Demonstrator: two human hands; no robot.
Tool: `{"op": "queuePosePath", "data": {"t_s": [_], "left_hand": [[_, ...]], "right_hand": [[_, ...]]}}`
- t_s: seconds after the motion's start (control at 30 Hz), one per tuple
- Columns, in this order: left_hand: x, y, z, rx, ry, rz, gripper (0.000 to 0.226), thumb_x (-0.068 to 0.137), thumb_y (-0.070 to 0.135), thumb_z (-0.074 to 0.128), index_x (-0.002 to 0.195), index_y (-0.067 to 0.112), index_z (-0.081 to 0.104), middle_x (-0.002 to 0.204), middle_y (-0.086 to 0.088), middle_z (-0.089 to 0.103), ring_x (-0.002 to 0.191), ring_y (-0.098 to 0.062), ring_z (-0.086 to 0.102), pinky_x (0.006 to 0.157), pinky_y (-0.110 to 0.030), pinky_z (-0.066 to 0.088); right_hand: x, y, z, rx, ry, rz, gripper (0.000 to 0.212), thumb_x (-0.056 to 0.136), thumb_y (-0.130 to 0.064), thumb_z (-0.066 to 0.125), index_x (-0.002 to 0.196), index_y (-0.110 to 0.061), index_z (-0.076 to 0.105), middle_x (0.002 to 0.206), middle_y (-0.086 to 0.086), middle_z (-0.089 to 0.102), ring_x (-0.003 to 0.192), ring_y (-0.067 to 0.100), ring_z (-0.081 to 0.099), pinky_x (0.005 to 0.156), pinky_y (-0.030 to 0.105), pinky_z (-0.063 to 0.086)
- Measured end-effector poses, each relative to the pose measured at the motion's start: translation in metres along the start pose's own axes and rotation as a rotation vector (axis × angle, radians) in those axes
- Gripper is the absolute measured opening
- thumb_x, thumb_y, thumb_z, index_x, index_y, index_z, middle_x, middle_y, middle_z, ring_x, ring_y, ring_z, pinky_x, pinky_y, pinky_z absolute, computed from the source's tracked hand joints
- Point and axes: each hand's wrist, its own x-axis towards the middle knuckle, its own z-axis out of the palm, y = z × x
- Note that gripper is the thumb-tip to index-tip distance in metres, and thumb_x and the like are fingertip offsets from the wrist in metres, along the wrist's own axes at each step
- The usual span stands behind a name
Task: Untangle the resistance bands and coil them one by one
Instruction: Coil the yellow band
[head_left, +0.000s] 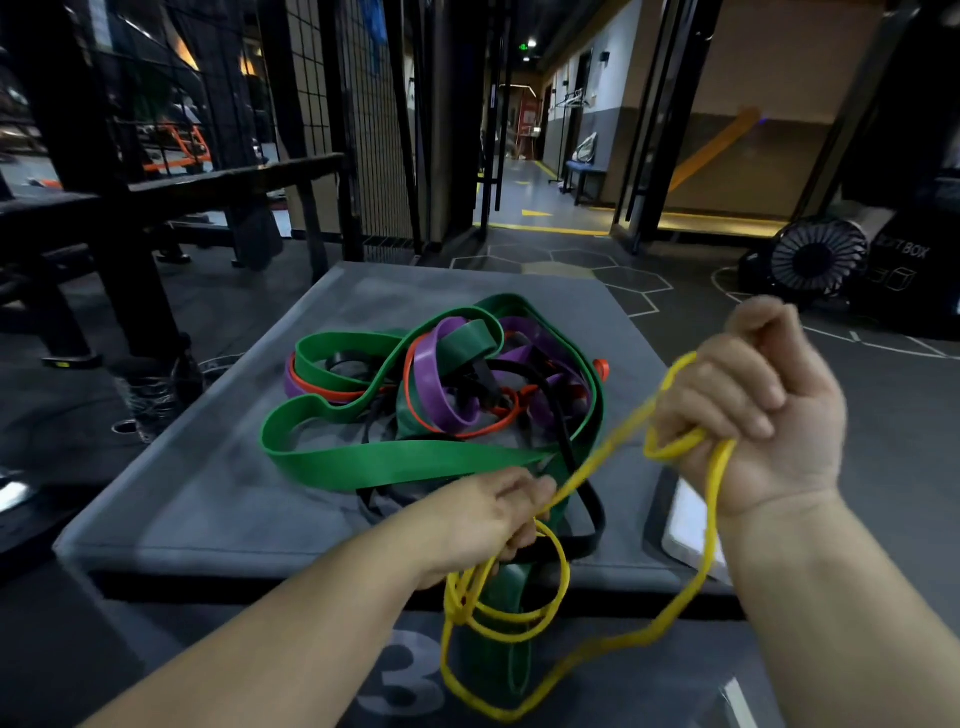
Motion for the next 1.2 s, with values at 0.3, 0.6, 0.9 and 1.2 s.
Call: {"op": "queuePosePath", "data": {"t_s": [0.3,0.6,0.9,1.2], "left_hand": [[-0.014,0.014,0.000,-0.049,-0.358,0.006,0.029,0.101,0.036,0.043,0.082,0.018,0.056,0.068,0.003,0.051,0.061,-0.010,0.050,0.065,-0.023,0.050],[-0.011,0.023,-0.009,0.394,0.202,0.505,0.015,0.086,0.041,0.056,0.078,0.030,0.061,0.073,0.012,0.069,0.067,-0.001,0.063,0.064,-0.026,0.050],[-0.005,0.013,-0.038,0.044,0.321,0.479,0.042,0.063,0.057,0.070,0.093,0.031,0.056,0.068,0.009,0.064,0.064,-0.005,0.058,0.063,-0.020,0.045],[-0.001,0.010,-0.037,0.003,0.195,0.454,0.025,0.078,0.040,0.067,0.103,0.039,0.063,0.101,0.015,0.063,0.079,-0.012,0.060,0.073,-0.022,0.049]], "right_hand": [[0.008,0.013,-0.011,-1.043,0.747,-0.415,0.026,0.107,-0.023,0.033,0.103,-0.021,0.059,0.049,-0.005,0.042,0.048,0.012,0.040,0.051,0.024,0.038],[-0.007,0.067,-0.010,-1.080,0.618,0.576,0.038,0.100,-0.042,0.044,0.079,-0.012,0.055,0.051,0.004,0.050,0.036,0.013,0.041,0.038,0.021,0.037],[-0.005,0.064,-0.013,-0.476,0.123,0.898,0.046,0.081,-0.067,0.060,0.067,-0.025,0.048,0.047,-0.011,0.025,0.029,-0.002,0.023,0.032,0.007,0.024],[-0.008,0.061,-0.018,-0.169,-0.050,0.861,0.040,0.101,-0.047,0.040,0.071,-0.022,0.032,0.052,-0.012,0.027,0.033,0.003,0.032,0.039,0.013,0.040]]}}
